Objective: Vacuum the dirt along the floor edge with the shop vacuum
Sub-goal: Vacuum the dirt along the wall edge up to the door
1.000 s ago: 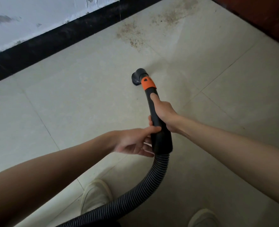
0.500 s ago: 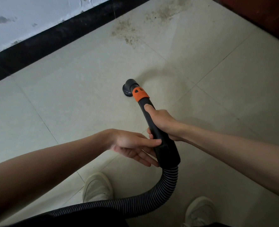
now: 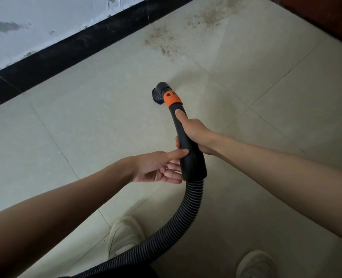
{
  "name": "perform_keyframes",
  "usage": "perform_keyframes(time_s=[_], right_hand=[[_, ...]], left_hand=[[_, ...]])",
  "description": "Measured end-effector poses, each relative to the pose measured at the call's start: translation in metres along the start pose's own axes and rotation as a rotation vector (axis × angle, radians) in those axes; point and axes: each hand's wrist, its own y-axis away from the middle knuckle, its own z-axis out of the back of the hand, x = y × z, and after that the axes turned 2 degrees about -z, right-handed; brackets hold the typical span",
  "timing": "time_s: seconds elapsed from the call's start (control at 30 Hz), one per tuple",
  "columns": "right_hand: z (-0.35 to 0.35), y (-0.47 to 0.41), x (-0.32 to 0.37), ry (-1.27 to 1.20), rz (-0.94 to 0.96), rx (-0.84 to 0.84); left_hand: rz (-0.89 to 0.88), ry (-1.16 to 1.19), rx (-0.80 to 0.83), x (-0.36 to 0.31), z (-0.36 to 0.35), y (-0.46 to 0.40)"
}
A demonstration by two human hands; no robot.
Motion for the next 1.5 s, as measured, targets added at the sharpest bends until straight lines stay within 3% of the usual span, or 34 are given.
perform_keyframes(time_s=[0.17,0.37,0.63,0.7,0.77,0.83,1.03,1.17,1.5], right_hand=[[-0.006,-0.027,0.013,-0.038,0.041,-0.073],[-0.018,-0.058,0.034,-0.058,0.055,-0.047],[-0.013,-0.080,0.041,-0.216,0.066,0.028],[-0.019,-0.086,0.045,-0.232,0.046,0.028],[-0.028,-0.088,0.052,-0.204,0.017,0.025],[-0.036,-0.088,0.061,-0.165,-0.002,0.017],[-0.040,-0.082,0.086,-0.118,-0.001,0.005],[-0.032,-0.085,0.084,-0.251,-0.016,-0.003],[-0.046,-0.112,0.089,-0.237,-0.023,0.261]], left_hand=[[-0.110,-0.052,-0.170,-0.012,0.013,-0.010],[-0.209,-0.143,-0.295,-0.028,0.049,-0.018],[-0.171,-0.070,-0.203,-0.040,0.090,-0.019],[-0.197,-0.027,-0.323,-0.048,0.103,-0.019],[-0.262,0.068,-0.548,-0.066,0.122,-0.022],[-0.301,0.020,-0.668,-0.094,0.140,-0.026],[-0.226,-0.200,-0.414,-0.178,0.142,-0.048],[-0.239,-0.108,-0.357,-0.194,0.132,-0.067],[-0.454,0.234,-0.565,-0.243,0.161,-0.056]])
